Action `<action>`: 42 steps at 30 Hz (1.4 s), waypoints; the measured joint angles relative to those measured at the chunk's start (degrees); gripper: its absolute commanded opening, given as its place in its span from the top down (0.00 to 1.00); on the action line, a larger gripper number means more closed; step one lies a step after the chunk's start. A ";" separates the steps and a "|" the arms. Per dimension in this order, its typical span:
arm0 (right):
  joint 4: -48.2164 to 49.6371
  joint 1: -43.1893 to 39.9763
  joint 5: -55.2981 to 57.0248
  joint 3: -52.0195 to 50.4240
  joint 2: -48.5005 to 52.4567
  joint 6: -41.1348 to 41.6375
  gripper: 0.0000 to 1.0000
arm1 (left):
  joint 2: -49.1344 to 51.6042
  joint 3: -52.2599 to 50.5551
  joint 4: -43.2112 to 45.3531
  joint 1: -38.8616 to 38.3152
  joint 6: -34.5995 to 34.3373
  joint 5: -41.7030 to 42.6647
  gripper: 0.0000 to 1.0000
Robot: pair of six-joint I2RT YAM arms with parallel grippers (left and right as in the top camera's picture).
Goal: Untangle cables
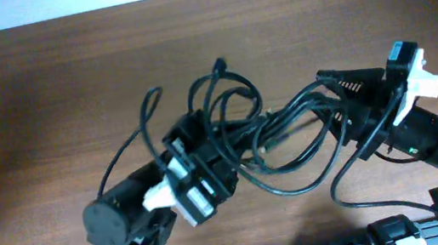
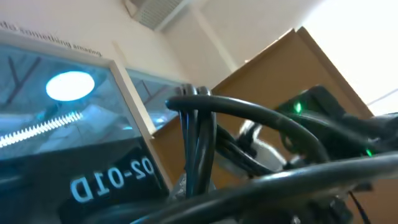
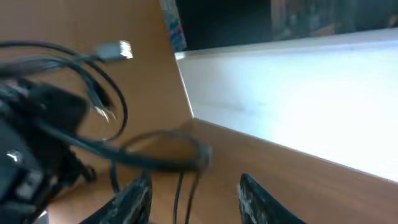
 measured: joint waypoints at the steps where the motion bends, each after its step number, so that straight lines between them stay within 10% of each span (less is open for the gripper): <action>1: 1.68 0.00 1.33 0.00 -0.11 -0.35 0.55 | 0.02 0.00 -3.93 -0.09 0.00 0.00 1.00; 7: 0.68 0.00 12.28 0.00 -0.11 -10.34 0.24 | -0.26 0.17 -16.68 -0.15 0.07 -6.34 1.00; 15: -13.77 0.00 25.24 0.00 0.07 -14.58 0.07 | -0.42 0.22 -28.28 -0.15 27.56 -14.62 1.00; 20: -17.33 -0.02 26.25 0.00 0.07 -17.09 0.06 | -0.42 0.22 -28.28 -0.15 36.63 -20.52 1.00; 30: -13.44 -0.02 -5.62 -0.04 -0.28 -32.02 0.11 | -0.42 0.22 -28.52 -0.15 38.32 -21.92 1.00; 33: 0.55 0.00 -13.75 -0.20 -0.85 -25.49 0.14 | -0.42 0.20 -29.66 -0.09 38.51 -17.29 1.00; 42: 0.35 0.00 -20.48 -0.20 -0.90 -16.68 0.21 | 3.26 0.17 -21.77 -0.09 38.53 -9.64 1.00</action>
